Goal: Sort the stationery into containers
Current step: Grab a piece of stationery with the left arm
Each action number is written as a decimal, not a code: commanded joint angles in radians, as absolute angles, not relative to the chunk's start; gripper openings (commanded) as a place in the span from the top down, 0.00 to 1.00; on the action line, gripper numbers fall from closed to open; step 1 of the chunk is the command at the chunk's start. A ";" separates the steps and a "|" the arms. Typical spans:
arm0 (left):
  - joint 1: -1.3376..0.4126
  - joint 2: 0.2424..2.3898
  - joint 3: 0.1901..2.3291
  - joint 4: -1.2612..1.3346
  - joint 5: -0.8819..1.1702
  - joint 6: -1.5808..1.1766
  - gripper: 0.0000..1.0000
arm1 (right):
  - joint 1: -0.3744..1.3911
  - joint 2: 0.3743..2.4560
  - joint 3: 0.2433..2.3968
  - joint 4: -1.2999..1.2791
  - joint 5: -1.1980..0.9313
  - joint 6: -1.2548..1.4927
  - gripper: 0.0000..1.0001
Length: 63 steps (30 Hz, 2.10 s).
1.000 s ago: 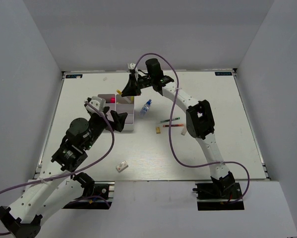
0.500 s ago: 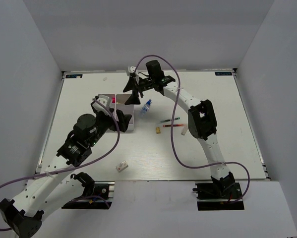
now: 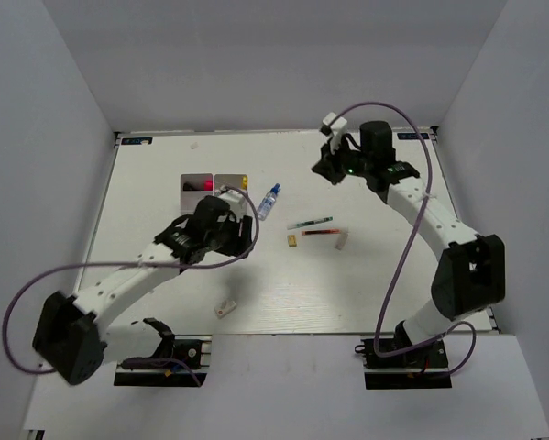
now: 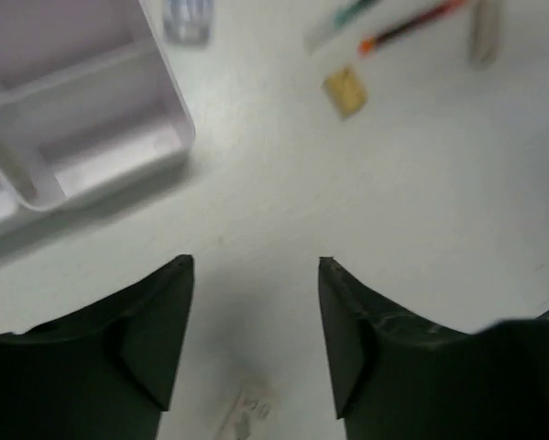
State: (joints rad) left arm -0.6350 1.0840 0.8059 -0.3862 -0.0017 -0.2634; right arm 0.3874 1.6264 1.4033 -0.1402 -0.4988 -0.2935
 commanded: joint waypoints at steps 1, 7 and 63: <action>-0.650 1.259 0.856 -0.584 0.074 -0.301 0.28 | 0.359 1.487 1.240 -0.143 -0.527 -0.232 0.98; -0.707 1.365 0.936 -0.730 0.009 -0.356 0.16 | 0.321 1.353 1.062 -0.118 -0.627 -0.204 0.50; -0.930 1.375 1.189 -0.634 -0.365 -0.469 1.00 | 0.129 1.178 0.907 -0.084 -0.904 -0.202 0.34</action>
State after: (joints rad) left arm -0.9470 1.4345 1.1492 -0.7891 -0.2398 -0.4747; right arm 0.1349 1.1904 0.9180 -0.0956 -0.9112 -0.1871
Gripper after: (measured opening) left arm 0.425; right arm 0.696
